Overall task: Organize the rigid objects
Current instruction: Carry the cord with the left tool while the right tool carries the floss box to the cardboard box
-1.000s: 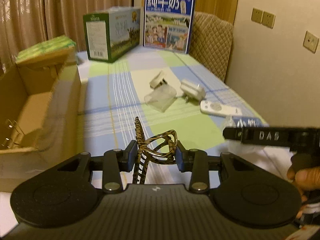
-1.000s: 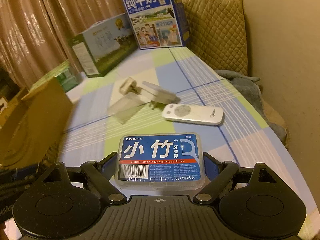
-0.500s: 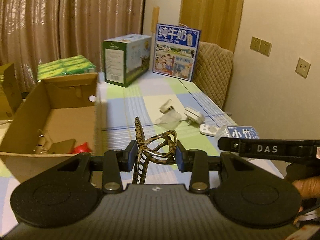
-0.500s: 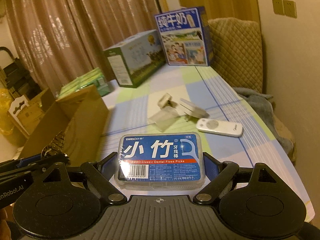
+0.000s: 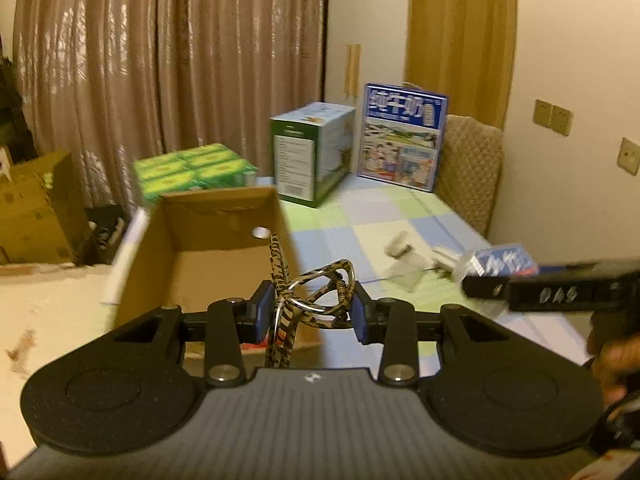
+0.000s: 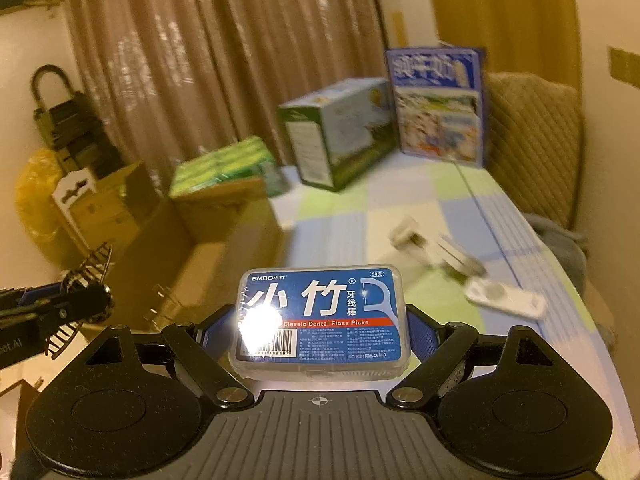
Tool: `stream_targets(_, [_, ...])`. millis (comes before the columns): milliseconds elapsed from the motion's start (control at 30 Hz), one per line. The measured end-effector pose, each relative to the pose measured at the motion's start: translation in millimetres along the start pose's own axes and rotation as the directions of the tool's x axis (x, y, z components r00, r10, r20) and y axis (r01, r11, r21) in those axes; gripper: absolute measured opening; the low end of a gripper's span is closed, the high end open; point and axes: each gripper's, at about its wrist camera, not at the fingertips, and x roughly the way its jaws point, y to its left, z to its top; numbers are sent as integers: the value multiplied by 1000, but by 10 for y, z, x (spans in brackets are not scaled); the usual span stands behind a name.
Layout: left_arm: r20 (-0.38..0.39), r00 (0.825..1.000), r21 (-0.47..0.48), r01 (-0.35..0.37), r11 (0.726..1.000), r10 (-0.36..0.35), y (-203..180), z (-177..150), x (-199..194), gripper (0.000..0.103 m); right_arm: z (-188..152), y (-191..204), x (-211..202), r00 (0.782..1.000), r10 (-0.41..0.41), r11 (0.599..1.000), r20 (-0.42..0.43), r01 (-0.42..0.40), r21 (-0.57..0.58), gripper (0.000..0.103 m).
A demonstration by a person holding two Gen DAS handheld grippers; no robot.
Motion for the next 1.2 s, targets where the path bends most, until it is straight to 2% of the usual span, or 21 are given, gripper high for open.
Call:
stream_targets(233, [4, 997, 12, -75, 997, 75, 613, 212, 17, 34, 330, 530, 328, 996, 86, 992, -11, -87, -88, 84])
stream_targets(533, [-40, 998, -22, -58, 998, 57, 1142, 358, 452, 34, 565, 1058, 1032, 981, 166, 957, -98, -184, -223, 84])
stream_targets(733, [-70, 997, -28, -34, 999, 32, 1349, 427, 862, 34, 666, 1220, 1522, 973, 180, 932, -145, -216, -292, 84])
stream_targets(967, [-113, 994, -13, -1, 1000, -1, 1502, 458, 1329, 34, 657, 1348, 2007, 954, 222, 865, -202, -289, -410, 84])
stream_targets(1200, [-140, 990, 7, 11, 1000, -10, 1571, 496, 1711, 34, 607, 1368, 2327, 949, 214, 820, -232, -304, -486, 84])
